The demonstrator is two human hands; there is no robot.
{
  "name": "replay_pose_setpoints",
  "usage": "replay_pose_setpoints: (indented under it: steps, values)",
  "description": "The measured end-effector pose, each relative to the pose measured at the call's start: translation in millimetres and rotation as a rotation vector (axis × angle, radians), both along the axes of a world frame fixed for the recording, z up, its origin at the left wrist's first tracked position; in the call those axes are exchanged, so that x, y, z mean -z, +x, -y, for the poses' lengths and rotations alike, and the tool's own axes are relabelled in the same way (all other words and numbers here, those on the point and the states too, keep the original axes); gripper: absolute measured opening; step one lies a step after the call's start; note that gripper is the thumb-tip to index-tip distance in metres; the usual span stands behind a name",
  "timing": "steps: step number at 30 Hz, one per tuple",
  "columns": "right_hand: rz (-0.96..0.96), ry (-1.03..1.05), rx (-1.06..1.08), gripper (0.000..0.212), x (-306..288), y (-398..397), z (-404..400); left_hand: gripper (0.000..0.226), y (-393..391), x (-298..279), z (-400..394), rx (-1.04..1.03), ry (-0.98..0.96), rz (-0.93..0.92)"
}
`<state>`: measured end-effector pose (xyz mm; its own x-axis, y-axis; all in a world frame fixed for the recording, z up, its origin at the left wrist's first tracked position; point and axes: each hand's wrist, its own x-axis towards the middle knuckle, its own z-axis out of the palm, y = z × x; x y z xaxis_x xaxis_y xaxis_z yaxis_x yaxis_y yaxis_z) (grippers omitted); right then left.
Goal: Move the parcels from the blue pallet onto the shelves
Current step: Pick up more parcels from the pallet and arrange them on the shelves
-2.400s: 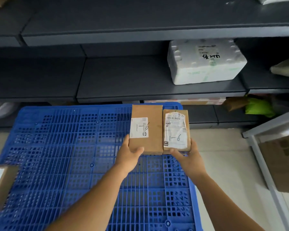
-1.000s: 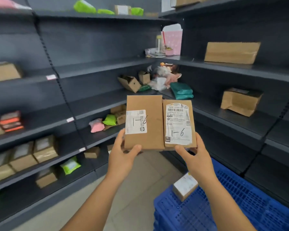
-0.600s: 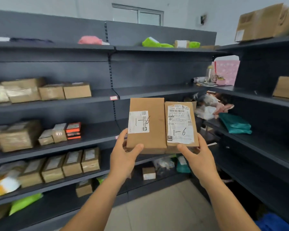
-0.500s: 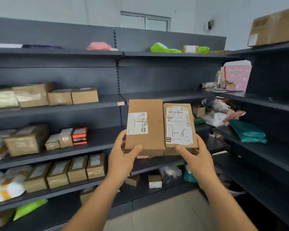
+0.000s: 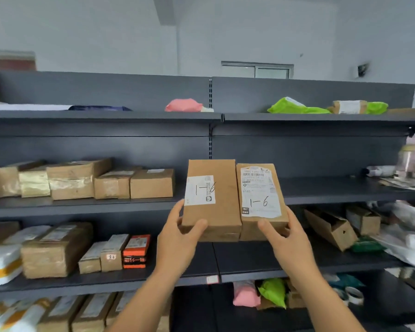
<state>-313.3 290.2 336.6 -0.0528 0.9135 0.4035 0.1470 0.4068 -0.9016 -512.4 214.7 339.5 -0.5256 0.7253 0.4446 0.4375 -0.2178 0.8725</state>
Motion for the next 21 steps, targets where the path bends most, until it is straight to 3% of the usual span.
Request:
replay_pose_setpoints:
  steps: [9,12,16,21]
  values:
    - [0.177,0.062,0.045,0.051,-31.4,-88.5,-114.7,0.060,-87.7,-43.2,-108.7,-0.108,-0.073,-0.174]
    - [0.257,0.064,0.099,0.059,-37.1,-113.7,-149.3,0.055,-111.7,-54.5,-143.3,-0.101,-0.126,-0.276]
    - [0.379,0.058,0.158,0.085,-40.5,-145.4,-187.5,0.070,-137.5,-63.1,-183.3,-0.155,-0.311,-0.484]
    - [0.580,0.067,0.151,0.091,-30.0,-172.3,-222.7,0.051,-170.5,-51.6,-222.9,-0.184,-0.457,-0.791]
